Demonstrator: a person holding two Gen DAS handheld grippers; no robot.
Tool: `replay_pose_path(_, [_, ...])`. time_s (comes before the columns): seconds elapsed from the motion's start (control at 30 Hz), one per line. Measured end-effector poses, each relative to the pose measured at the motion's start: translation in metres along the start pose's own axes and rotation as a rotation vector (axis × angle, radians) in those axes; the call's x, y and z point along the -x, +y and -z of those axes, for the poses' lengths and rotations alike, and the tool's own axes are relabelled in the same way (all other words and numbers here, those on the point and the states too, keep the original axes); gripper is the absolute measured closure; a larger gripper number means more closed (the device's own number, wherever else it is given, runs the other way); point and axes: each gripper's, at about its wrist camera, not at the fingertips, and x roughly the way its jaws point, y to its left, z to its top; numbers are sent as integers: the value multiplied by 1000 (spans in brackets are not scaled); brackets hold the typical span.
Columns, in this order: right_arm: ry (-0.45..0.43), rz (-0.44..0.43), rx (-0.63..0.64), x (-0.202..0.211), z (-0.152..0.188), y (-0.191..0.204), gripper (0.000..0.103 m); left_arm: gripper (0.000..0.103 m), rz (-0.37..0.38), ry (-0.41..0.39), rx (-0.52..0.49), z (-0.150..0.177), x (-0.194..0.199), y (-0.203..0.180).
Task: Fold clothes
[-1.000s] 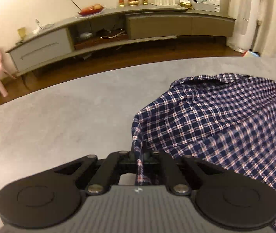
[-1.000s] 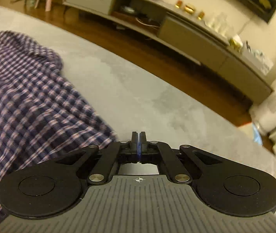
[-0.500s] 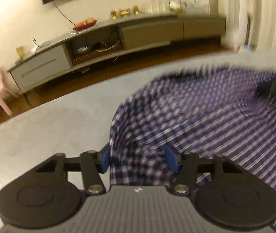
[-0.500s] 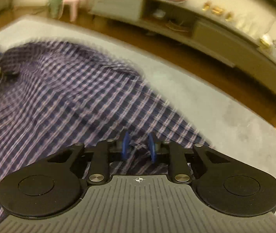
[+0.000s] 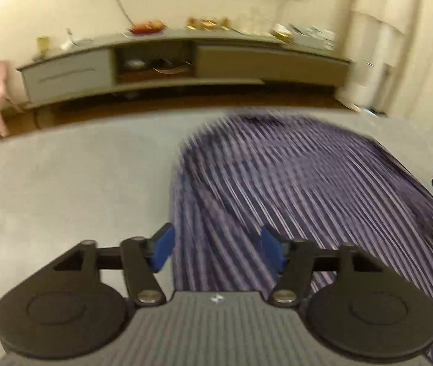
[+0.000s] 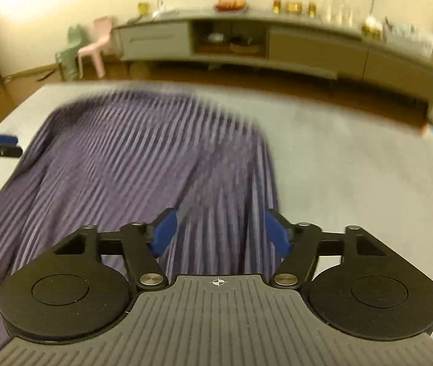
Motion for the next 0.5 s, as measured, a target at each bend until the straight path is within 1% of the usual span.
replay_pose_path(0.07, [48,-11,-53,31,53,-5,35,24,21,25,36,34,20,-4])
replay_pose_path(0.1, [72,-16,-79,47,79,-7,32,23,34,43,65,48,27,-4])
replay_pose_path(0.17, [117,2,-121,62,117,-9,31,22,46,79,107,72,33,-8])
replay_pose_path(0.23, [130,25,-129,70,137,-7,32,21,45,111,136,90,35,-13])
replay_pose_path(0.27, [137,37,-132,74,147,-5,35,21,35,125,143,95,33,-15])
replay_pose_path(0.3, [134,47,-101,75,148,-1,49,21,25,127,143,98,33,-18])
replay_pose_path(0.33, [131,58,-69,75,148,3,64,26,15,124,141,100,34,-20])
replay_pose_path(0.37, [127,68,-37,76,148,7,99,36,2,116,137,100,33,-19])
replay_pose_path(0.4, [118,102,-1,76,144,7,103,70,-12,106,131,98,32,-15])
replay_pose_path(0.43, [108,137,35,76,140,8,103,99,-26,96,125,96,30,-12])
replay_pose_path(0.47, [97,172,70,76,136,9,103,102,-52,74,126,92,32,-5])
replay_pose_path(0.5, [87,206,106,76,133,9,103,102,-83,47,129,87,35,4])
